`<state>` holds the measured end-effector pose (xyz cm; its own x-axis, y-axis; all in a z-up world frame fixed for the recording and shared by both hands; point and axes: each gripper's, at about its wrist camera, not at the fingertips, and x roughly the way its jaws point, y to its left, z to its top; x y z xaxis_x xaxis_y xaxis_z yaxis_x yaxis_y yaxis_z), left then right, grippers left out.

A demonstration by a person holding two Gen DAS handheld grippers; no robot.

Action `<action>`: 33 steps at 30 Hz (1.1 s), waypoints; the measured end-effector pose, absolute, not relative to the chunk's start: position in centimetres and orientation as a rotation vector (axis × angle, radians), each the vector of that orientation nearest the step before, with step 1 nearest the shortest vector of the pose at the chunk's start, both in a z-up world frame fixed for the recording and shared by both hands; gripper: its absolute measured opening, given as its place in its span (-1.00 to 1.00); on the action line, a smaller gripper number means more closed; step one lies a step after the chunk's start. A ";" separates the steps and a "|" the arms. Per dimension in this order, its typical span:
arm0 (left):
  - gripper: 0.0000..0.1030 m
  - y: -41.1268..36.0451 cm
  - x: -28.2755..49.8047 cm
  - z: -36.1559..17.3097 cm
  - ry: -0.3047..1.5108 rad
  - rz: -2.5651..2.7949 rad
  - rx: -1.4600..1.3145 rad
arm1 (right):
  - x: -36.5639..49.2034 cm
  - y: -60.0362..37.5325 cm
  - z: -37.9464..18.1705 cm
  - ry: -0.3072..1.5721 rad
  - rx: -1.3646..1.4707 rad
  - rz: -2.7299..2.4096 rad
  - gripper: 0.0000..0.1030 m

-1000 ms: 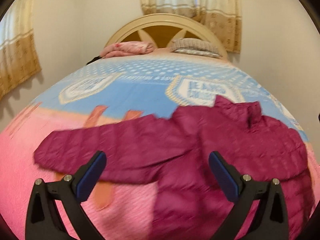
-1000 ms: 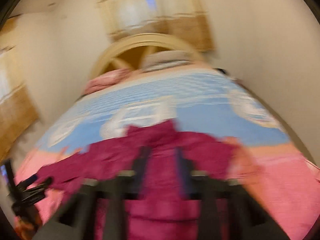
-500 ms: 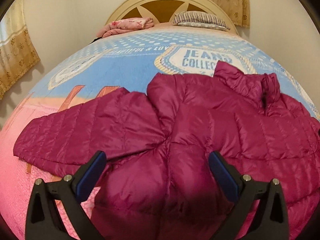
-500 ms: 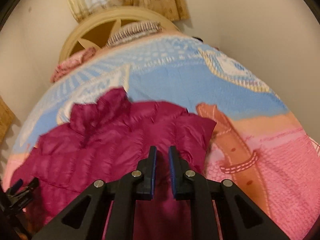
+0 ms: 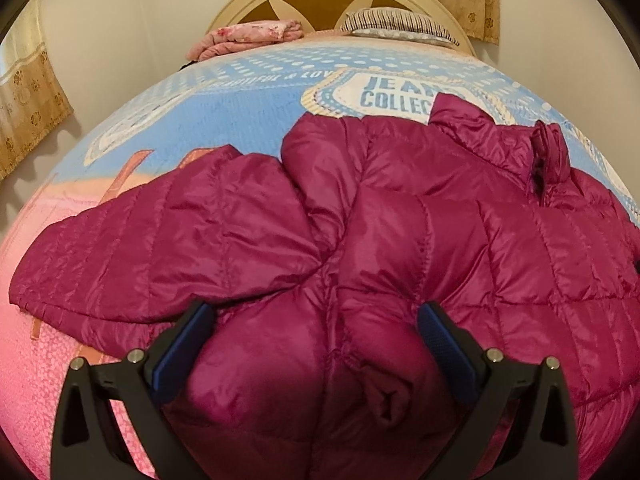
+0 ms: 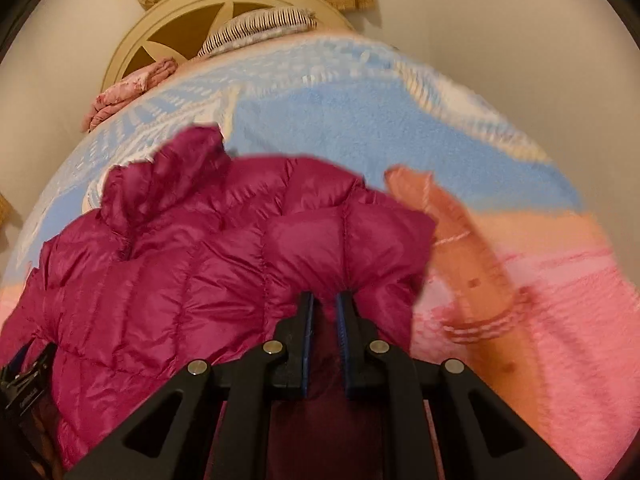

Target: Fold large clothes

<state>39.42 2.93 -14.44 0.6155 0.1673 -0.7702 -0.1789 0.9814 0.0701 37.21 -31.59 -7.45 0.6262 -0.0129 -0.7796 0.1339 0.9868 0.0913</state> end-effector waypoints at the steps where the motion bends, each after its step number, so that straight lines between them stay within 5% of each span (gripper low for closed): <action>1: 1.00 2.9 39.4 -14.5 0.886 0.199 -0.015 | 35.9 -31.1 -6.2 0.844 0.149 -0.066 -0.79; 16: 1.00 4.7 38.3 -13.5 0.886 0.138 -0.116 | 31.9 -27.2 -9.7 0.881 0.123 -0.028 -0.77; 25: 1.00 22.0 30.7 -8.4 0.634 0.480 -0.373 | 31.4 -27.8 -9.7 0.865 0.185 -0.003 -0.77; 33: 1.00 35.6 29.1 -12.9 0.683 0.695 -0.757 | 31.4 -28.3 -9.8 0.858 0.222 0.011 -0.76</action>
